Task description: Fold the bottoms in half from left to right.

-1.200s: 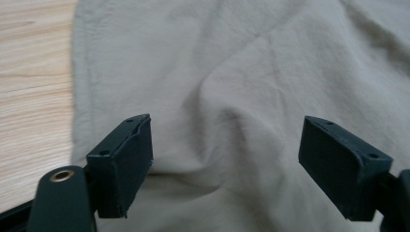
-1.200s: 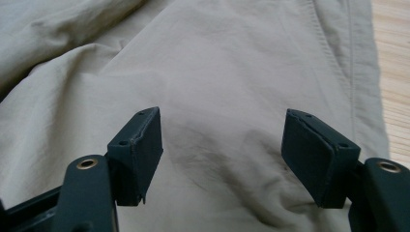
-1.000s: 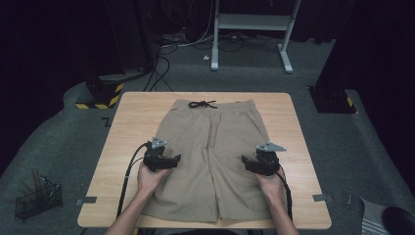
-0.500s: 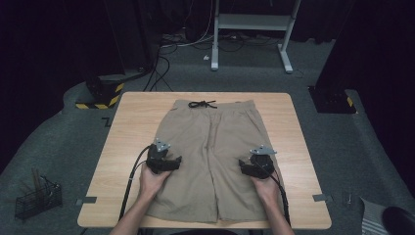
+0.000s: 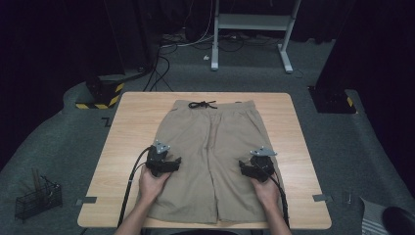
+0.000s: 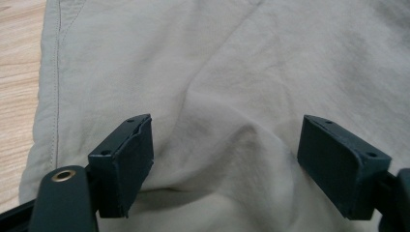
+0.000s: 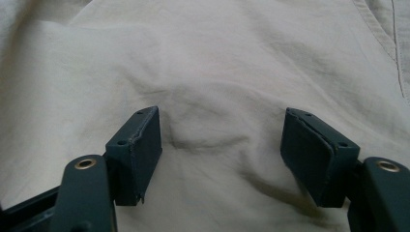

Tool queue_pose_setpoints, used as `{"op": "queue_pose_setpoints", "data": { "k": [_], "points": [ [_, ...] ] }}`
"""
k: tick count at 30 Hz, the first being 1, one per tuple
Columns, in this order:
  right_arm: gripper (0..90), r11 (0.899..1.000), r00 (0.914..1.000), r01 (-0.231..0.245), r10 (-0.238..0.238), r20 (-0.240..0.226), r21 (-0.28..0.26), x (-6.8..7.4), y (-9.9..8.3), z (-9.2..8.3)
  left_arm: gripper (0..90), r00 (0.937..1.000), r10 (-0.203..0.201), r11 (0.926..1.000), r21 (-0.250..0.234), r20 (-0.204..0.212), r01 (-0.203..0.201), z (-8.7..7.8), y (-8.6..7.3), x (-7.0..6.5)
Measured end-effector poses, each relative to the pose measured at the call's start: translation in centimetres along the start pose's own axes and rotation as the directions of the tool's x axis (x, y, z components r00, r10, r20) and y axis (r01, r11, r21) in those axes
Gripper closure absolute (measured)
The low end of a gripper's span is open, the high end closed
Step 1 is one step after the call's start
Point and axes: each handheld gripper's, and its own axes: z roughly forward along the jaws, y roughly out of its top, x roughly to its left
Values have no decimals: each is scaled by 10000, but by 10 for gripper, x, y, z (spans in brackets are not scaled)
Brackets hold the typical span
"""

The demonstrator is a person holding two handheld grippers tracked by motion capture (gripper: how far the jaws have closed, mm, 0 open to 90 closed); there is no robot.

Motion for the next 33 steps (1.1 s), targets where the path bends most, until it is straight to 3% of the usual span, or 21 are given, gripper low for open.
{"op": "queue_pose_setpoints", "data": {
  "k": [28,33],
  "points": [
    [306,10000,10000,-49,49,23,2,22,-34,-36,235,9995,240,9997,-34,226,-239,-38,-34,-12],
    [306,10000,10000,-10,10,-9,-26,26,-39,-41,265,9994,8,9999,-119,344,-4,-45,-41,-15]
  ]
}}
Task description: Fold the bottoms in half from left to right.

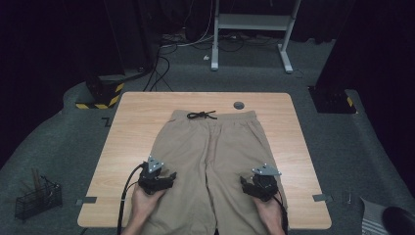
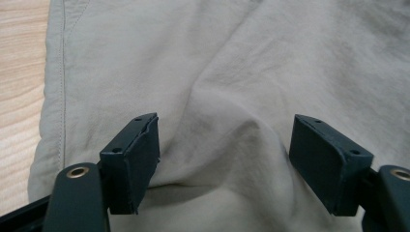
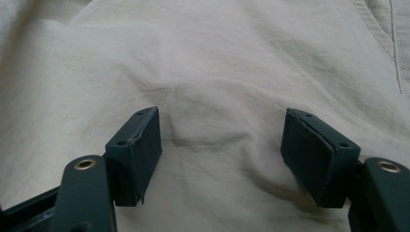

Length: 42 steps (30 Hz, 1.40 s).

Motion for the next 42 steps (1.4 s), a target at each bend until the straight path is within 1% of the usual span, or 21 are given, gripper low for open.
{"op": "queue_pose_setpoints", "data": {
  "k": [1,3,4,6,7,10,13,16,18,20,23,25,26,30,35,37,42],
  "points": [
    [305,10000,10000,-10,10,-12,23,1,0,-1,266,10000,-23,10000,-11,41,23,-1,0,0],
    [308,10000,10000,-2,2,-18,24,1,-1,-1,272,9994,-258,9997,-8,236,259,-2,0,4],
    [317,10000,10000,4,-4,-3,31,1,-1,-2,274,9969,-623,9980,82,485,620,-2,2,8],
    [351,10000,9999,78,-78,114,9,1,1,-2,275,9945,-855,9962,198,601,844,-3,7,11],
    [354,10000,9999,56,-55,95,-67,1,3,-4,270,9953,-797,9968,107,548,792,-4,11,12],
    [358,9991,9999,-89,85,-77,-418,-2,15,-7,268,9963,-648,9979,-50,567,652,-6,23,12],
    [361,9973,9996,-203,190,-199,-700,-6,30,-5,266,9964,-563,9982,-152,631,574,-2,40,9],
    [360,9979,9992,-314,299,-268,-573,-9,41,8,269,9978,-397,9992,-48,540,400,9,49,7],
    [360,9987,9993,-297,287,-243,-420,-10,44,17,270,9987,-291,9994,224,426,282,21,53,5],
    [360,9993,9996,-229,224,-175,-291,-9,44,25,271,9994,-210,9987,462,276,198,28,53,4],
    [359,10000,10000,-14,14,-33,-62,-8,43,36,274,9999,-135,9977,670,32,132,38,51,3],
    [358,10000,10000,36,-36,-6,83,-8,41,39,268,9999,-6,9968,796,-126,16,42,48,2],
    [358,9999,10000,95,-95,9,48,-9,39,40,264,9997,101,9977,665,-222,-86,43,46,1],
    [356,9999,10000,90,-90,1,-53,-9,37,38,263,9997,131,9999,109,-192,-129,41,37,2],
    [352,9999,10000,89,-89,37,-48,-7,34,36,267,9998,81,9999,64,-207,-79,37,33,0],
    [352,9999,9999,105,-105,43,-52,-7,33,34,266,9997,165,9998,58,-184,-164,34,31,-1],
    [350,9999,9999,127,-127,49,-63,-3,27,28,265,9997,206,9998,46,-122,-205,28,25,-3]
  ]
}}
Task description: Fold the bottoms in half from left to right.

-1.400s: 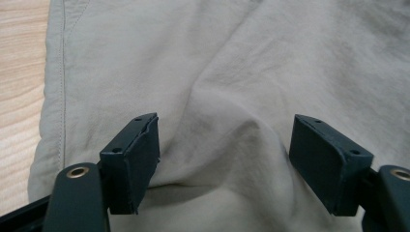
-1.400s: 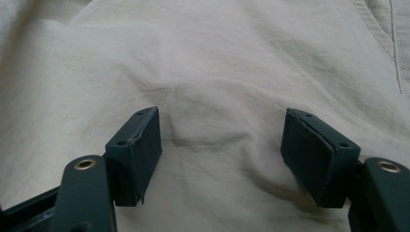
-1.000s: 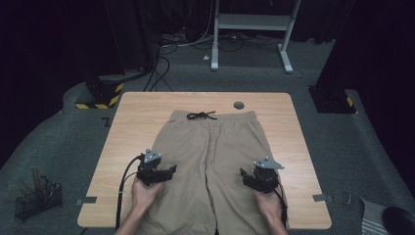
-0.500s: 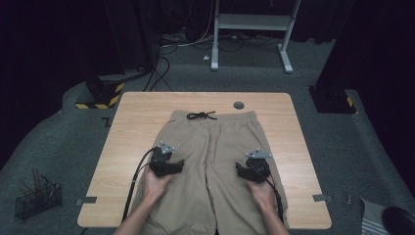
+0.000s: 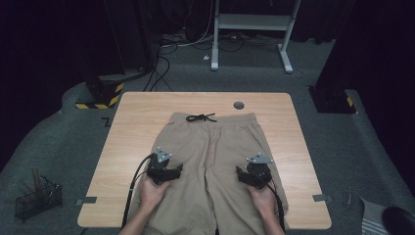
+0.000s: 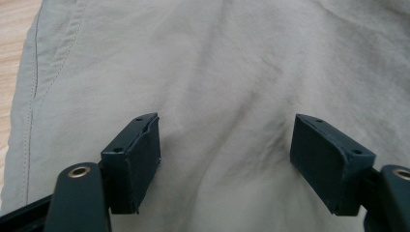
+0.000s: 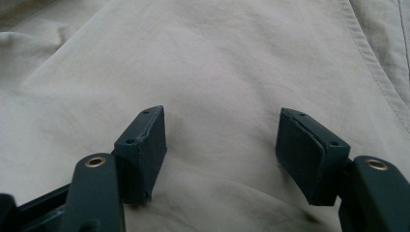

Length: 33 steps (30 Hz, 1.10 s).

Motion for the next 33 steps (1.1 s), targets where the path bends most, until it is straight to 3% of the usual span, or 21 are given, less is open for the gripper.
{"op": "queue_pose_setpoints", "data": {
  "k": [12,19,26,29,33],
  "points": [
    [352,10000,9999,11,-11,-134,15,15,-18,-19,265,9999,64,10000,-12,83,-64,-18,-16,-7],
    [399,9994,9985,328,-323,-446,113,19,-18,-24,315,9991,-88,9996,-282,418,100,-28,-23,-7],
    [380,9993,9982,43,-65,-600,-371,10,10,-18,341,9991,-267,9967,-758,337,292,-25,8,3],
    [380,9996,9980,-126,110,-622,-243,6,18,-8,342,9997,-178,9980,-600,162,187,-14,22,8],
    [382,10000,9992,-13,16,-396,58,7,19,7,357,9997,-256,9991,-343,-5,256,2,28,12]
  ]
}}
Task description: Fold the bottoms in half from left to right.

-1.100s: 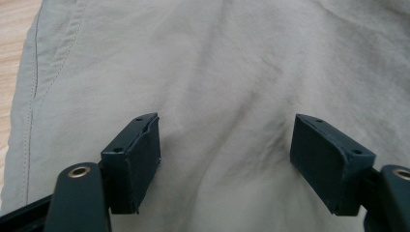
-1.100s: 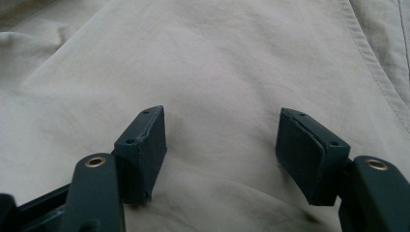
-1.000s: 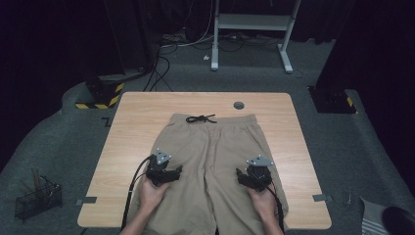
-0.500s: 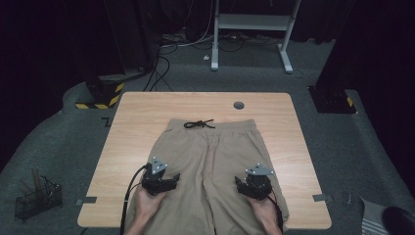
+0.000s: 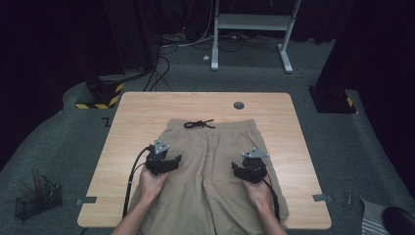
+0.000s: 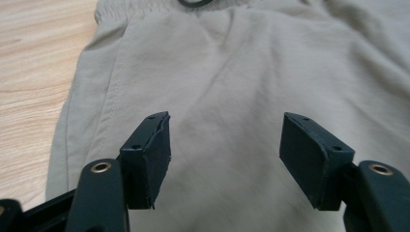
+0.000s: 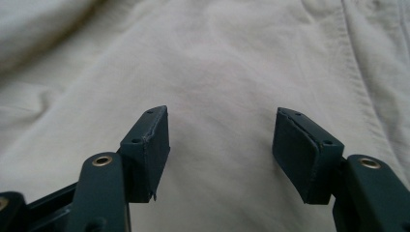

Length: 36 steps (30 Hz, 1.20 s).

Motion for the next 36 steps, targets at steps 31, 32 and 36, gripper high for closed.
{"op": "queue_pose_setpoints", "data": {
  "k": [31,32,36],
  "points": [
    [367,9971,9965,757,-756,349,-39,20,-37,-34,325,9987,-93,9998,196,505,83,-28,-43,-7],
    [371,9967,9960,803,-800,396,-64,19,-32,-33,323,9987,-156,9997,177,492,147,-27,-39,-6],
    [388,9976,9980,570,-559,289,-397,11,-13,-26,324,9994,26,10000,70,345,-28,-18,-19,-4]
  ]
}}
